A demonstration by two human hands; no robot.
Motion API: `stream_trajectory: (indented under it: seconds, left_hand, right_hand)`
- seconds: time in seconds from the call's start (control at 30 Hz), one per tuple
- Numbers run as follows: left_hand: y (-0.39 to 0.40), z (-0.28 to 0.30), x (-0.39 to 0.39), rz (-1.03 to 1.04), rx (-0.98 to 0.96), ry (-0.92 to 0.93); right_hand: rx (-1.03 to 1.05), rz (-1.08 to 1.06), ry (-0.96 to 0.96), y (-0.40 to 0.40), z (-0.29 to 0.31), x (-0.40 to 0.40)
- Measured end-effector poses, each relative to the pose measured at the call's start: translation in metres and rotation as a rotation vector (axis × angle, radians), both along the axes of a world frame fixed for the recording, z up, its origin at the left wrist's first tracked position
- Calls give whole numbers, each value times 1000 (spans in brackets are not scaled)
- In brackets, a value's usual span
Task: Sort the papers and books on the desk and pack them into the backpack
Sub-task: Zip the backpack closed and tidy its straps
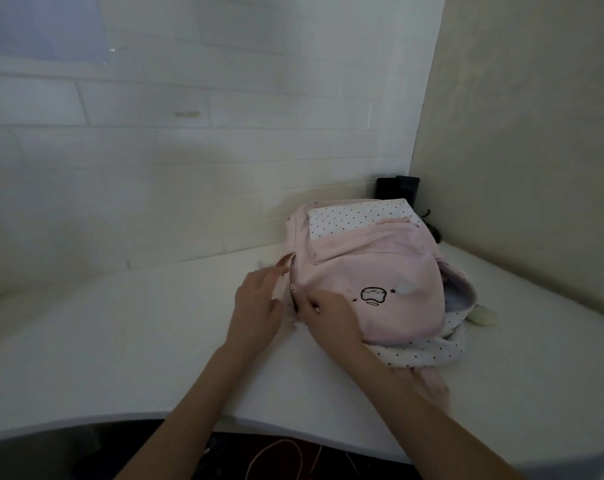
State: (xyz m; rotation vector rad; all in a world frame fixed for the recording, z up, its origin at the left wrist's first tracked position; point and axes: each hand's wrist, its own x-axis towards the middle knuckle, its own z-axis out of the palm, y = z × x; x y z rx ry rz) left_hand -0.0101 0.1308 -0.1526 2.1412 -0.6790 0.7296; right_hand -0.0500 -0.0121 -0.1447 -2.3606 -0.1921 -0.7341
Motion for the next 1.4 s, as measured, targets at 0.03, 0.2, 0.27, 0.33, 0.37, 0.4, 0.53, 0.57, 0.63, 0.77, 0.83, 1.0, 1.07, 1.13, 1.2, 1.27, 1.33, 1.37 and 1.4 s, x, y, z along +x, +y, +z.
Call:
stream_trajectory:
  seconds: [0.03, 0.2, 0.27, 0.33, 0.37, 0.4, 0.53, 0.57, 0.63, 0.77, 0.83, 1.0, 1.07, 1.13, 1.2, 1.27, 1.33, 1.37, 1.4]
  left_hand:
    - [0, -3, 11, -14, 128, -47]
    - [-16, -8, 39, -55, 323, -219]
    - [-14, -6, 47, -19, 318, -309]
    - [-11, -7, 52, 7, 302, -343]
    - [-10, -7, 53, 18, 307, -349]
    - [-11, -8, 54, 31, 316, -375]
    - [-16, -10, 49, 67, 322, -528]
    - [-15, -10, 49, 74, 312, -551]
    - [-13, -10, 49, 102, 292, -571]
    - [-10, -8, 50, 174, 247, -504]
    - [-4, -10, 54, 212, 238, -403]
    - [-2, -9, 53, 172, 308, -266]
    - [-15, -8, 43, 125, 375, -226]
    - [-23, -4, 23, 153, 333, -170]
    - [-38, 2, -7, 90, 237, -215]
    - [-71, 18, -46, -73, 230, -298]
    - [-111, 30, -71, -159, 253, -263]
    - [-127, 35, -76, -152, 267, -179]
    - [-136, 40, -75, -130, 289, -92]
  right_hand:
    - [78, -14, -5, 1, -1, 0]
    - [-128, -76, -130, 6, -6, -6]
    - [-185, -59, -55, 4, -6, -6]
    - [-218, 5, -33, -6, -1, -6]
    - [-263, 38, -57, -14, 2, -6]
    - [-325, 64, -86, -23, 6, -8]
    - [-505, 188, -160, -40, 30, -24]
    - [-525, 229, -165, -40, 35, -29]
    - [-538, 285, -191, -38, 41, -38]
    - [-624, 335, -212, -34, 55, -55]
    - [-763, 341, -211, -53, 66, -68]
    - [-849, 41, -102, -156, 91, -82]
    - [-714, -60, -55, -168, 81, -80]
    - [-585, -117, -62, -160, 68, -76]
    - [-434, -177, -87, -144, 63, -73]
    - [-263, -192, -130, -128, 67, -69]
    - [-124, -163, -174, -113, 74, -65]
    - [-77, -149, -190, -108, 78, -64]
    - [-73, -143, -200, -106, 81, -63]
